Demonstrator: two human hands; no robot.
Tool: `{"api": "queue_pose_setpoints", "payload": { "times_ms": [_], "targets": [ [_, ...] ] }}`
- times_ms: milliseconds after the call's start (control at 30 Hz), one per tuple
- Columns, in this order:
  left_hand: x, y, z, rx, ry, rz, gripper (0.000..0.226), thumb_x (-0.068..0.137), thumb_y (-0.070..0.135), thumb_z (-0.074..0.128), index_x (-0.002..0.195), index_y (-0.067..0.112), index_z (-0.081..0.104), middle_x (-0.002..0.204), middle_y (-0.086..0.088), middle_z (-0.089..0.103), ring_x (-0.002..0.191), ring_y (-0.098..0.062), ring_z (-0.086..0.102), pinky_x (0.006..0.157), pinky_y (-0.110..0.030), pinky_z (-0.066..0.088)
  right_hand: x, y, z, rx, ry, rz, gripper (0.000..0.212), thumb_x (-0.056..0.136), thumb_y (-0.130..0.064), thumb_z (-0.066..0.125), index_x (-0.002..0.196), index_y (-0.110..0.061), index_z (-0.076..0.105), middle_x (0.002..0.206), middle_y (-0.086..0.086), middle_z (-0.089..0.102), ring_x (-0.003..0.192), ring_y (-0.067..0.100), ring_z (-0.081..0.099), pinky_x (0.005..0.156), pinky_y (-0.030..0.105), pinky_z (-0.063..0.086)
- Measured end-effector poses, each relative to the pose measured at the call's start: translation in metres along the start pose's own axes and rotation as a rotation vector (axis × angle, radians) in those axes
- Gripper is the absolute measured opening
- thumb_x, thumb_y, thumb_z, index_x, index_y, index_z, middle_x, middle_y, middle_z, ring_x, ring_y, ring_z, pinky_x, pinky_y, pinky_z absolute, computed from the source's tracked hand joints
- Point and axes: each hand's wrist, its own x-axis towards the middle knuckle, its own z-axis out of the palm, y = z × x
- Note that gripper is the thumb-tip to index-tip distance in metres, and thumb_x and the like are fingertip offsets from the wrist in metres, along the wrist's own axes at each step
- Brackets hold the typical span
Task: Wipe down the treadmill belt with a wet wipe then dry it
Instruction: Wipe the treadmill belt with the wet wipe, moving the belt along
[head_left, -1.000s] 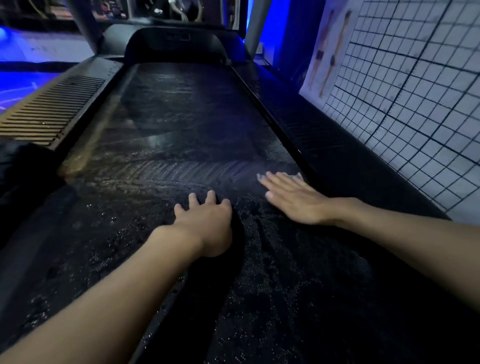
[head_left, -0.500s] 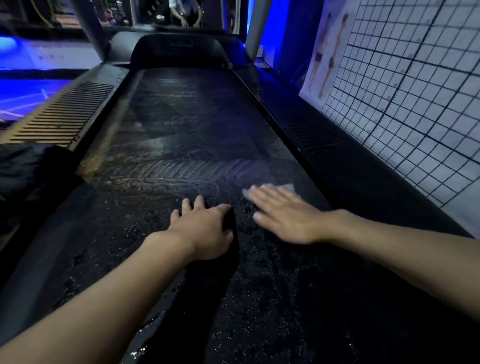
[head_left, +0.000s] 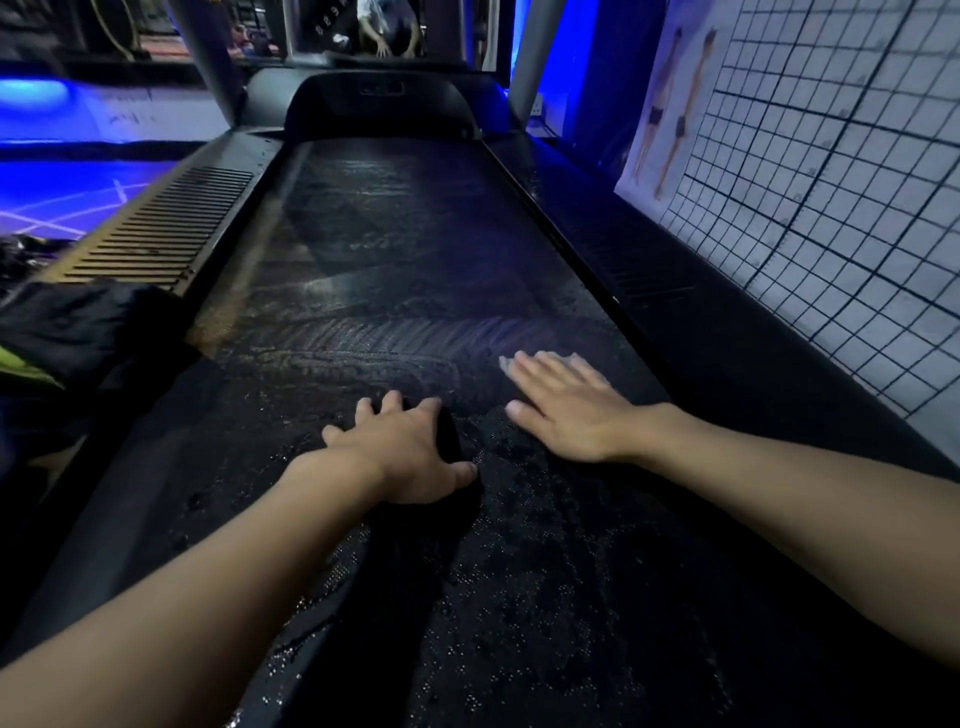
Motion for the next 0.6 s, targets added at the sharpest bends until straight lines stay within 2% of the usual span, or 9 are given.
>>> {"api": "queue_pose_setpoints", "payload": {
  "times_ms": [100,133,267,333,400,433,533,600],
  "targets": [
    [0.002,-0.005,-0.002,0.007,-0.009,-0.005,0.094,0.076,0.071,0.059,0.149,0.023,0.025,0.161,-0.001,0.009,0.149,-0.027,0.007,0.114,-0.060,0.020,-0.014,-0.024,0.012,0.015,-0.030,-0.237,0.061,0.104,-0.054,0.013,0.157,-0.034,-0.009,0.164,-0.014,-0.013,0.149,0.004,-0.017,0.121,0.035,-0.013],
    [0.002,-0.007,-0.003,0.005,-0.010,-0.008,0.092,0.076,0.070,0.060,0.149,0.024,0.027,0.161,-0.002,0.009,0.149,-0.027,0.006,0.114,-0.059,0.020,-0.012,-0.022,0.010,0.039,-0.034,-0.262,0.059,0.105,-0.052,0.013,0.157,-0.035,-0.007,0.164,-0.015,-0.013,0.149,0.003,-0.017,0.121,0.034,-0.013],
    [-0.004,-0.012,-0.006,-0.035,-0.059,-0.106,0.095,0.071,0.078,0.060,0.149,0.044,0.018,0.162,-0.013,-0.001,0.147,-0.043,-0.001,0.111,-0.066,0.016,0.014,-0.016,0.000,0.030,-0.002,-0.027,0.059,0.104,-0.054,0.010,0.157,-0.035,-0.008,0.166,-0.009,-0.011,0.151,0.008,-0.015,0.122,0.039,-0.012],
    [-0.005,-0.016,-0.005,-0.020,-0.067,-0.103,0.094,0.072,0.078,0.057,0.149,0.049,0.013,0.162,-0.013,0.003,0.147,-0.043,0.003,0.111,-0.066,0.019,0.007,-0.032,0.006,0.000,-0.020,-0.161,0.062,0.103,-0.056,0.013,0.157,-0.034,-0.009,0.165,-0.011,-0.012,0.150,0.007,-0.015,0.122,0.041,-0.011],
    [-0.004,-0.023,-0.005,0.001,-0.040,-0.089,0.093,0.074,0.075,0.058,0.150,0.046,0.014,0.161,-0.009,0.011,0.146,-0.040,0.010,0.113,-0.062,0.021,-0.001,-0.039,0.007,0.021,-0.032,-0.285,0.060,0.105,-0.053,0.015,0.158,-0.033,-0.007,0.164,-0.013,-0.012,0.150,0.005,-0.015,0.122,0.036,-0.011],
    [-0.004,-0.026,-0.006,0.000,-0.026,-0.096,0.093,0.075,0.074,0.058,0.151,0.040,0.017,0.160,-0.006,0.014,0.146,-0.037,0.014,0.113,-0.060,0.022,0.003,-0.036,0.003,0.028,-0.035,-0.274,0.059,0.106,-0.051,0.015,0.158,-0.033,-0.006,0.165,-0.013,-0.012,0.150,0.005,-0.015,0.122,0.035,-0.011],
    [-0.005,-0.032,-0.007,0.005,0.018,-0.124,0.088,0.078,0.071,0.058,0.147,0.023,0.031,0.157,-0.005,0.021,0.144,-0.032,0.021,0.112,-0.055,0.023,0.023,-0.037,-0.005,0.023,-0.022,-0.082,0.060,0.105,-0.052,0.010,0.158,-0.032,-0.009,0.166,-0.008,-0.012,0.151,0.009,-0.016,0.122,0.039,-0.011],
    [-0.007,-0.036,-0.006,-0.008,0.009,-0.156,0.086,0.077,0.072,0.057,0.147,0.028,0.031,0.158,-0.012,0.018,0.145,-0.036,0.017,0.112,-0.055,0.022,0.019,-0.057,0.003,-0.009,-0.029,-0.213,0.062,0.103,-0.056,0.011,0.158,-0.033,-0.009,0.165,-0.010,-0.013,0.150,0.008,-0.016,0.122,0.041,-0.012]
  ]
}}
